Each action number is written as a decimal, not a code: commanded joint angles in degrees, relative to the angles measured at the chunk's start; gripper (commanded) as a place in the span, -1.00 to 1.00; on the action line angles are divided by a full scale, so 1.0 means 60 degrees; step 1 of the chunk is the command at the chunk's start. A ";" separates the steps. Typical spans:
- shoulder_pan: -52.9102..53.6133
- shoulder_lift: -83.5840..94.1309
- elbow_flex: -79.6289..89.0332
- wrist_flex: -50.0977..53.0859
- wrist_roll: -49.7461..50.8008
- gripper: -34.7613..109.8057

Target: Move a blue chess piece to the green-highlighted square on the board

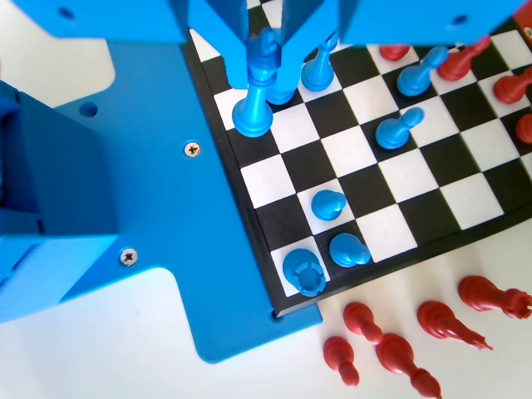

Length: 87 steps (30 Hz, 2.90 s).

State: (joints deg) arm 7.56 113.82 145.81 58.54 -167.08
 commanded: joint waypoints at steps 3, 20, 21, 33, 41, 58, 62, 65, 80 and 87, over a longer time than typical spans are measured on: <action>-0.0117 -0.0337 -0.0513 -0.0718 -0.0059 -0.51; -0.0015 -0.0688 0.0220 -0.2314 -0.0161 -0.51; 0.0000 -0.0688 0.0264 -0.2344 -0.0176 -0.51; 0.0161 -0.0688 0.0894 -0.3120 -0.0498 -0.50; 0.0146 -0.0688 0.1099 -0.3457 -0.0352 -0.41; -0.0059 -0.0469 0.0249 -0.1904 -0.0249 -0.36; -0.0088 -0.0410 -0.0498 -0.0923 -0.0205 -0.36; -0.0073 -0.0410 -0.1040 -0.0410 -0.0205 -0.36; -0.0483 -0.0015 -0.4424 0.3105 0.1377 -0.51; -0.1201 0.1099 -0.5435 0.4219 0.4116 -0.51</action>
State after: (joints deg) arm 1.23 114.79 120.85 80.24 -146.60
